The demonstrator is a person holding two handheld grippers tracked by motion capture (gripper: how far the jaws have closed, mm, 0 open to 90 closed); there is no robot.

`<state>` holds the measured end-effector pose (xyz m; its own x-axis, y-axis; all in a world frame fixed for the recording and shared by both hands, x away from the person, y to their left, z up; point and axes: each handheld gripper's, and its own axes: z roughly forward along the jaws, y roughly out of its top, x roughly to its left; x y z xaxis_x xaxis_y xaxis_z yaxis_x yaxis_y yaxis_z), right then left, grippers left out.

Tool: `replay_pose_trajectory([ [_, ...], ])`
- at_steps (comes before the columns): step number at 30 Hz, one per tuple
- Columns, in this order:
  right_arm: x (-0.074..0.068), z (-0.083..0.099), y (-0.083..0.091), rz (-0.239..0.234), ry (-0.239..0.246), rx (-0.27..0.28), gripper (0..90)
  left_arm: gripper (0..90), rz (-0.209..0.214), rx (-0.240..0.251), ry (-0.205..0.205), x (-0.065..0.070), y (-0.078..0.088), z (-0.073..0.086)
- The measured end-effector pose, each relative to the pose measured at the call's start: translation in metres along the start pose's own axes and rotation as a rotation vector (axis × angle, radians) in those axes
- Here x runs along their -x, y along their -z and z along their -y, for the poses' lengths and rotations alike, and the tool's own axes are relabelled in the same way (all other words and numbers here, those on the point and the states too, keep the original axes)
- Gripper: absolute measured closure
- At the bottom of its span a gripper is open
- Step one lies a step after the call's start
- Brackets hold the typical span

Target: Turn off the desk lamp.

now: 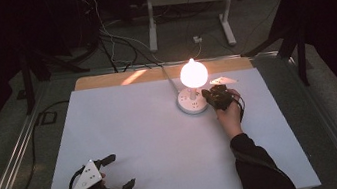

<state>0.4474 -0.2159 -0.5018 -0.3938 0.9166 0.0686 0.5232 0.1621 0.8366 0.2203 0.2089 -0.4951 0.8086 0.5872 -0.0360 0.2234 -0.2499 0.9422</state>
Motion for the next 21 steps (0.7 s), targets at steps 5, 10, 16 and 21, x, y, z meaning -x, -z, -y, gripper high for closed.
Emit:
replay_pose_trajectory([
  [5,0.0004,0.0018,-0.0017,0.001,0.001,-0.004,89.6,0.5,-0.001,0.002,0.003,0.0001,0.0002,0.0001],
  [10,-0.0012,0.0036,-0.0042,0.010,0.006,-0.011,89.6,0.5,0.000,0.003,0.003,0.0001,0.0005,-0.0002],
  [16,-0.0014,0.0051,-0.0061,0.010,0.007,-0.015,89.6,0.5,0.000,0.004,0.002,0.0001,0.0009,-0.0003],
  [21,-0.0014,0.0069,-0.0080,0.015,0.012,-0.023,89.6,0.5,0.000,0.005,0.004,0.0001,0.0009,-0.0003],
])
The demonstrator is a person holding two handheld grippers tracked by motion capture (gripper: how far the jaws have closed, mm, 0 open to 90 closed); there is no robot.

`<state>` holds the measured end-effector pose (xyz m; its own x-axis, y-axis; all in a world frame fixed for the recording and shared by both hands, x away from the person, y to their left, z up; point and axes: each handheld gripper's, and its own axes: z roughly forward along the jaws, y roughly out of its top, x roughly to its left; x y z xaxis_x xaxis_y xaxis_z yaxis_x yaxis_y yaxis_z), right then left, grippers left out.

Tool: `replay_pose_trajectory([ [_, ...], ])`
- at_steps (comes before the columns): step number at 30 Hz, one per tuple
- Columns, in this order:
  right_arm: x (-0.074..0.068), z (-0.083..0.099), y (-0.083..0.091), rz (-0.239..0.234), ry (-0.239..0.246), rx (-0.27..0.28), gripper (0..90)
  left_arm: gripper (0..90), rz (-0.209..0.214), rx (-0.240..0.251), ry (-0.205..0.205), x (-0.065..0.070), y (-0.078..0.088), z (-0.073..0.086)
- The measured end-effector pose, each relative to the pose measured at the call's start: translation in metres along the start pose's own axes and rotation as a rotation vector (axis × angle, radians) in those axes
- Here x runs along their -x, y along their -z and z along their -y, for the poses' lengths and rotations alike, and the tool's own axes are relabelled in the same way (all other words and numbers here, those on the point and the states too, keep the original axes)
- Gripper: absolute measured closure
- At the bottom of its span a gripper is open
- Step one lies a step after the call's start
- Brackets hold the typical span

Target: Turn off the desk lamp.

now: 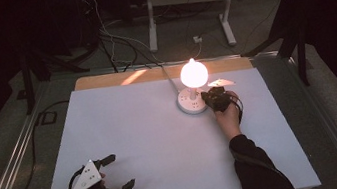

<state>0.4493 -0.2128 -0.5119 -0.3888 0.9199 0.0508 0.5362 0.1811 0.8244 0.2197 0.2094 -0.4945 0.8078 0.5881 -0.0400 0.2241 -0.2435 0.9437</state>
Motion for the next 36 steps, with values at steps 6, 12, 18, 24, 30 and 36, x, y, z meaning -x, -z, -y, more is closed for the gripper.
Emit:
replay_pose_trajectory([
  [6,-0.001,0.002,0.000,0.014,0.019,0.011,89.8,0.5,0.003,-0.002,-0.002,0.000,-0.001,0.000],
  [12,-0.003,-0.002,0.001,0.026,0.006,-0.007,89.8,0.5,0.000,-0.001,-0.001,0.000,0.000,0.000],
  [18,-0.002,-0.013,0.015,0.005,0.000,0.051,89.7,0.5,-0.001,-0.005,-0.002,0.000,-0.001,0.000],
  [24,-0.003,-0.023,0.024,-0.001,0.012,0.072,89.6,0.5,-0.001,-0.005,-0.003,0.000,-0.001,0.000],
  [30,-0.003,-0.020,0.020,0.000,0.009,0.059,89.6,0.5,-0.002,-0.005,-0.004,0.000,0.000,0.000],
  [36,-0.001,-0.015,0.016,0.006,0.007,0.044,89.6,0.5,-0.003,-0.010,-0.003,0.000,-0.001,0.000],
])
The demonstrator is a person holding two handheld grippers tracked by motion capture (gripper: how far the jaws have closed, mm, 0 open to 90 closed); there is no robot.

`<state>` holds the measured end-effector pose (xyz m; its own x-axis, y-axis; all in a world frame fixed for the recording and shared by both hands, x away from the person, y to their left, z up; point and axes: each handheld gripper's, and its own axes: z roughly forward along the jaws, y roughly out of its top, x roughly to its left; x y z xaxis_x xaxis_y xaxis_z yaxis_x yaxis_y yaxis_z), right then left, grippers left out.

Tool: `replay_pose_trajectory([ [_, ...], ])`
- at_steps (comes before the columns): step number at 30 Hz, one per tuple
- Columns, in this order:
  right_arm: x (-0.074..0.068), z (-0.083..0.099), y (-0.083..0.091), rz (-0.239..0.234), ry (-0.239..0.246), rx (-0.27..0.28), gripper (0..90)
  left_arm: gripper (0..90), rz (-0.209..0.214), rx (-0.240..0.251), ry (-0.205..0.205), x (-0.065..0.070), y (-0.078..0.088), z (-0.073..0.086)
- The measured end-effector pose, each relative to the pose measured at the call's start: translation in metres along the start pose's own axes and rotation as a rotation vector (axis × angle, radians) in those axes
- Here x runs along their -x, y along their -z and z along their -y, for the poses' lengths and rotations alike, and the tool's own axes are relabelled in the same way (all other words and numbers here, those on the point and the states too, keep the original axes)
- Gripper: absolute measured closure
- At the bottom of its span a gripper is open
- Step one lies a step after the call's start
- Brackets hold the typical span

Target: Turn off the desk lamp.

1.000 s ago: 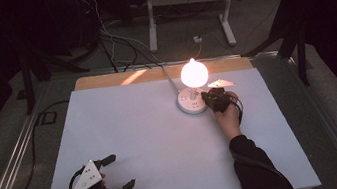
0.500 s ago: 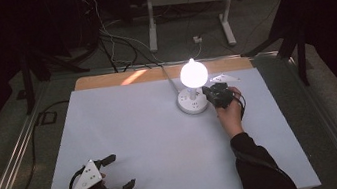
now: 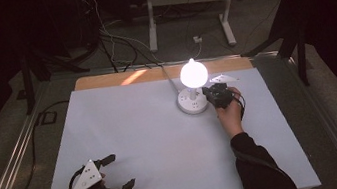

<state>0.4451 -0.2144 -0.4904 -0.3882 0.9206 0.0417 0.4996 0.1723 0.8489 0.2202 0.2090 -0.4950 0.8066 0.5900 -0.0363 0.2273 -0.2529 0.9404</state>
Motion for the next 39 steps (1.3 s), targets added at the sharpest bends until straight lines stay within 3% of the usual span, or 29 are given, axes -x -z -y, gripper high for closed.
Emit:
replay_pose_trajectory([
  [22,-0.001,0.016,-0.013,0.008,0.014,-0.053,89.5,0.5,0.004,0.003,0.000,0.000,0.000,0.000],
  [31,0.000,0.017,-0.014,0.010,0.010,-0.045,89.6,0.5,0.001,0.002,-0.002,0.001,0.000,0.000],
  [34,-0.001,0.018,-0.013,0.013,0.028,-0.044,89.6,0.5,0.005,0.001,0.000,0.000,0.000,0.000],
  [37,-0.005,0.012,-0.011,0.033,0.082,-0.075,88.8,0.5,0.004,-0.001,-0.004,0.001,-0.001,0.000],
  [39,-0.005,0.011,-0.009,0.032,0.077,-0.065,88.4,0.5,0.003,0.006,-0.002,0.001,0.000,-0.001],
])
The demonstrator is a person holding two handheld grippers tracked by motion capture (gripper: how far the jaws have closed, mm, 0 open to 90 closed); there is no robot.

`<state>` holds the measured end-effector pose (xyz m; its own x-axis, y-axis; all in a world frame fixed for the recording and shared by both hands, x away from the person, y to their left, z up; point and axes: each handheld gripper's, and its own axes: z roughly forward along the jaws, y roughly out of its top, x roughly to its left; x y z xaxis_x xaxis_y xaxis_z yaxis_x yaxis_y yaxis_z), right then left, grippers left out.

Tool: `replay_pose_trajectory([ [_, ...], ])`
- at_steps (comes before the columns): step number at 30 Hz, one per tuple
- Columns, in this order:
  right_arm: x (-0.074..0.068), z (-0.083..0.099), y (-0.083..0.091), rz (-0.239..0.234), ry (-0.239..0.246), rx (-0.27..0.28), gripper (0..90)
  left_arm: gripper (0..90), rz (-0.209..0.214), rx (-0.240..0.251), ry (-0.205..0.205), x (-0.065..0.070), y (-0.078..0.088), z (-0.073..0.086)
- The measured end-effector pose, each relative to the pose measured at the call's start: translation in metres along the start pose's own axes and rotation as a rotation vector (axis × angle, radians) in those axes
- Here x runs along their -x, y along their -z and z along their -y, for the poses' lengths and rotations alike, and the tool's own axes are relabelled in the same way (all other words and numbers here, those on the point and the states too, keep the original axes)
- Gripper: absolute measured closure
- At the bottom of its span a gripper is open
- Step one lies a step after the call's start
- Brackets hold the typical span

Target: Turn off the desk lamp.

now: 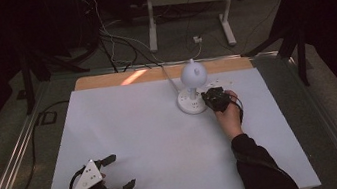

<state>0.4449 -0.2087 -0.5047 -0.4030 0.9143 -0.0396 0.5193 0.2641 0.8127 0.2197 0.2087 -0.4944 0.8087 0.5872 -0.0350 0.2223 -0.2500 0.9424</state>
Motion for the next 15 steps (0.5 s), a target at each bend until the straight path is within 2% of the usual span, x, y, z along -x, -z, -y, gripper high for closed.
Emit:
replay_pose_trajectory([
  [3,0.006,-0.003,0.007,-0.021,-0.047,0.034,83.8,0.5,-0.002,-0.006,0.001,-0.001,0.000,0.001],
  [6,0.006,-0.006,0.015,-0.027,-0.031,0.058,78.0,0.5,-0.002,-0.005,0.003,-0.001,0.000,0.000],
  [8,0.005,-0.006,0.019,-0.037,-0.009,0.063,70.9,0.5,-0.003,-0.007,-0.001,0.000,0.000,0.000],
  [10,0.005,-0.005,0.022,-0.049,-0.002,0.067,68.5,0.5,-0.005,-0.004,-0.001,0.000,0.000,0.000],
  [15,0.009,-0.004,0.030,-0.102,0.008,0.053,54.7,0.5,-0.005,-0.008,-0.002,0.000,0.000,0.000],
])
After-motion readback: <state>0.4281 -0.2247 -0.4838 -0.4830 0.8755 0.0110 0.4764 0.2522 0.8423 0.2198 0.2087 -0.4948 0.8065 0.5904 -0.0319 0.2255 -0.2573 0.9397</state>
